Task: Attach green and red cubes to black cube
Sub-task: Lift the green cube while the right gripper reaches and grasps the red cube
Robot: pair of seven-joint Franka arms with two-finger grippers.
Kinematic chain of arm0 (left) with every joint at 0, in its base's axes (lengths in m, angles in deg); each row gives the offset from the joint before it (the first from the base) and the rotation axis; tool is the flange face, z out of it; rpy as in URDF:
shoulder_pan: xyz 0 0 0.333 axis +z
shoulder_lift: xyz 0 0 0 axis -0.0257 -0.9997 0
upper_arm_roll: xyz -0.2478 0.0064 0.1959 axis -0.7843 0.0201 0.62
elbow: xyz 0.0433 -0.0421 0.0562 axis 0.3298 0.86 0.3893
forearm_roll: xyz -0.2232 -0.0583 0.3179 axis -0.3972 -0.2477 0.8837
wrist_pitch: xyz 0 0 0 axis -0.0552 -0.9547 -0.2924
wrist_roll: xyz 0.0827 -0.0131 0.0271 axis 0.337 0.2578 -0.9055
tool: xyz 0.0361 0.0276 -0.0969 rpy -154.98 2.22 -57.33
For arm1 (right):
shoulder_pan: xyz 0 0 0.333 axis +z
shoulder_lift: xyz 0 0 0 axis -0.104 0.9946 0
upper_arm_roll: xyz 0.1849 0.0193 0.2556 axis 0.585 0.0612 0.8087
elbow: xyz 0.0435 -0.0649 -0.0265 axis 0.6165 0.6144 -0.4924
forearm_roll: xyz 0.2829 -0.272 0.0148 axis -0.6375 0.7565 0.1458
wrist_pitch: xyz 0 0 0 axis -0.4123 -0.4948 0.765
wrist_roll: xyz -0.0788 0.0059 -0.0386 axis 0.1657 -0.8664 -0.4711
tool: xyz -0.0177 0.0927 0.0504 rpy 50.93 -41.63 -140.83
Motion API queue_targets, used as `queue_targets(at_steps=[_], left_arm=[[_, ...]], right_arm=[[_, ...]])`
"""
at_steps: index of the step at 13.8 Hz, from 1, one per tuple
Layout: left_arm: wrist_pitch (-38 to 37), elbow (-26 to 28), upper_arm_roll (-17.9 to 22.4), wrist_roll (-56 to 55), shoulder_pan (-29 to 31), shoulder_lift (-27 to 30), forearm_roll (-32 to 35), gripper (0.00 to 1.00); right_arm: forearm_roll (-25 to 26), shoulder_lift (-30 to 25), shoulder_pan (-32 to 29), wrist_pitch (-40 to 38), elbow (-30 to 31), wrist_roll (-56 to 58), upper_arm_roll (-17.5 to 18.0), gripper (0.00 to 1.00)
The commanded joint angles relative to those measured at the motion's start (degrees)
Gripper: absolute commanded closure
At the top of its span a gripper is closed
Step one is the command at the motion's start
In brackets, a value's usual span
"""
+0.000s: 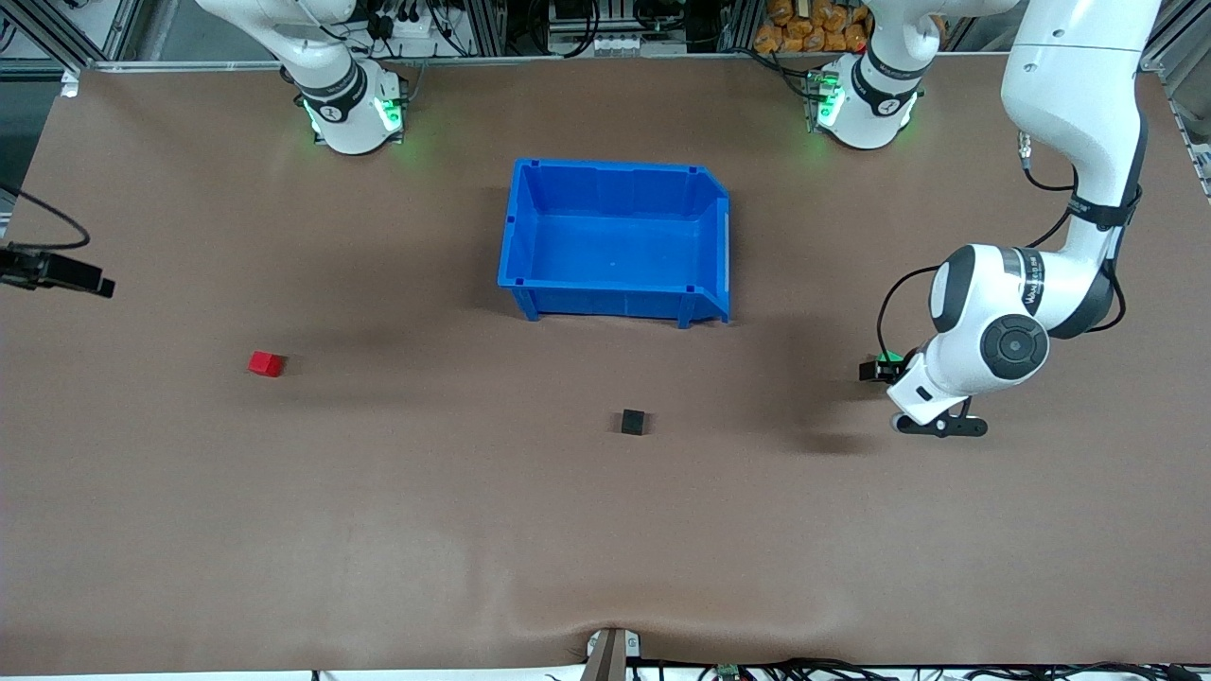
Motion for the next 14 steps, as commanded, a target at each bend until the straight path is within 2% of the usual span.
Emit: queue_targets(at_steps=[1,2,5,7,9,12,14], left_arm=[[1.48,3.1,-0.1,9.72,1.43,1.37,1.16,0.0],[1.48,3.62,-0.18,13.08,2.04,1.46,1.16,0.0],[2.09,3.89,-0.1,14.25,0.03,0.67,1.25,0.0],[2.89,3.72,-0.1,15.56,0.03,-0.9,5.7,0.0],[2.89,3.72,-0.18,15.57,0.2,-1.61,9.42,0.0],[4.03,3.8,-1.15,13.99,-0.06,-3.02,8.55,0.0],[4.03,3.98,-1.33,13.11,0.29,-3.19,8.55,0.0]], right_arm=[[-1.01,0.83,0.27,-4.26,-1.14,0.86,0.97,0.0],[-1.01,2.06,0.36,-7.94,-1.22,0.77,0.97,0.0],[-1.01,8.38,0.18,-7.98,-1.4,0.25,0.88,0.0],[-0.57,12.6,0.71,-7.19,-1.31,0.07,0.88,0.0],[0.04,16.73,0.89,-3.0,-1.05,0.42,0.88,0.0],[-0.04,25.42,0.36,6.13,0.17,0.77,0.97,0.0],[0.04,27.72,0.54,14.74,3.59,0.86,0.97,0.0]])
